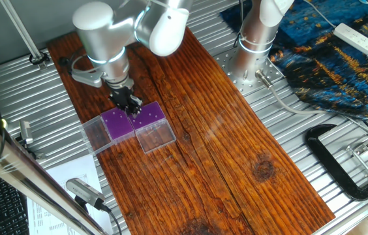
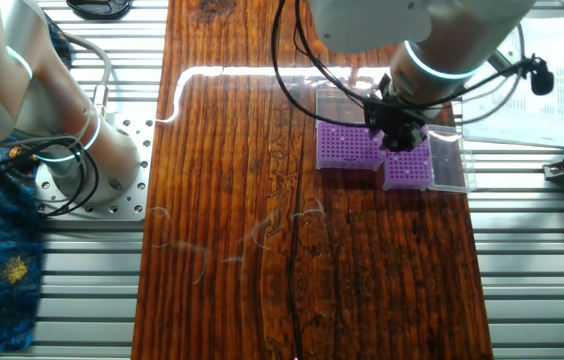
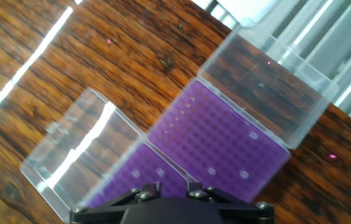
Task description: Transfer all small pipette tips from one holder to another
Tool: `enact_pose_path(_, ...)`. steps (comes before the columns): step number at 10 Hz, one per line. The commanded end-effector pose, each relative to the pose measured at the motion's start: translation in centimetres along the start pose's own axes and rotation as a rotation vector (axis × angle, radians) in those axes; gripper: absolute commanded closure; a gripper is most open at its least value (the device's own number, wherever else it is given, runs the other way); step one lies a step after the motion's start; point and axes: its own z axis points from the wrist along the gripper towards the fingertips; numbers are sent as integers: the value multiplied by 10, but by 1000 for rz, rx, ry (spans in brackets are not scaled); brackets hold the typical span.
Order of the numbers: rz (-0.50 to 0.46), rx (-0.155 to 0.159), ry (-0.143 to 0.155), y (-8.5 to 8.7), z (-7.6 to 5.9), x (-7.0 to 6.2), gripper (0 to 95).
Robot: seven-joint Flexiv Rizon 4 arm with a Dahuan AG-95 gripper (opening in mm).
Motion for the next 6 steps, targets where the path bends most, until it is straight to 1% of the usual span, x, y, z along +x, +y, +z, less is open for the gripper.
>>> enact_pose_path(1, 13, 14, 1, -8, -4, 10, 950)
enact_pose_path(3, 37, 28, 2, -11, -3, 13, 950)
enact_pose_path(4, 54, 31, 1, -12, -3, 13, 950)
enact_pose_path(6, 55, 35, 4, -12, -1, 13, 950)
